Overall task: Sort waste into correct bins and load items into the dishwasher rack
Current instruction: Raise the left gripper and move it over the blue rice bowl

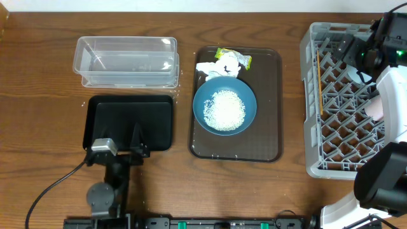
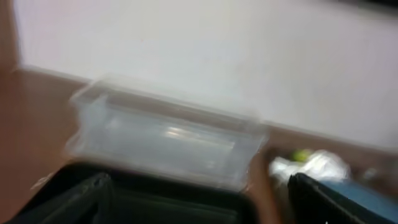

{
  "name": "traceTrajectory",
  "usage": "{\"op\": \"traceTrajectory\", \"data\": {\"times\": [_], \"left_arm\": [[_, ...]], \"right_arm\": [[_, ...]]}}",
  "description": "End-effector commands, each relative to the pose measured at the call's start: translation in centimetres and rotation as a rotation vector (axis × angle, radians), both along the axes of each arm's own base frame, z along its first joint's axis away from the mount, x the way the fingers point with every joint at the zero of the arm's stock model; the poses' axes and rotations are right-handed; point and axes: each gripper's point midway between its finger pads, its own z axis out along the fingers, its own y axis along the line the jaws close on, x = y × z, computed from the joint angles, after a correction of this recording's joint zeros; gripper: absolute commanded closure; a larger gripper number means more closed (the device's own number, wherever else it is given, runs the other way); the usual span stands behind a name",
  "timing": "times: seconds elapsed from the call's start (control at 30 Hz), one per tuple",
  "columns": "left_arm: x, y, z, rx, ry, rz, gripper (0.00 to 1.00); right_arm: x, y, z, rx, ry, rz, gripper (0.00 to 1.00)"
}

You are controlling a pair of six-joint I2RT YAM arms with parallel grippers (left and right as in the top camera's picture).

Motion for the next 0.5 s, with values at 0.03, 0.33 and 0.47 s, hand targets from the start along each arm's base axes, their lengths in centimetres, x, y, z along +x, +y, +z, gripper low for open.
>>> {"op": "traceTrajectory", "data": {"times": [0.03,0.33,0.47], "left_arm": [[-1.0,-4.5,2.1,-0.17,-0.056,-0.283,0.08],[-3.1,-6.0,8.7,-0.186,-0.248,-0.405,0.08],[-2.3,-6.1,10.5,-0.169,-0.16,-0.393,0.08]], "right_arm": [[-0.2,-0.2,0.8,-0.004,-0.016,-0.017,0.01],[-0.2,-0.2,0.8,-0.004,-0.016,-0.017,0.01],[-0.2,-0.2,0.8,-0.003,-0.016,-0.017,0.01]]}}
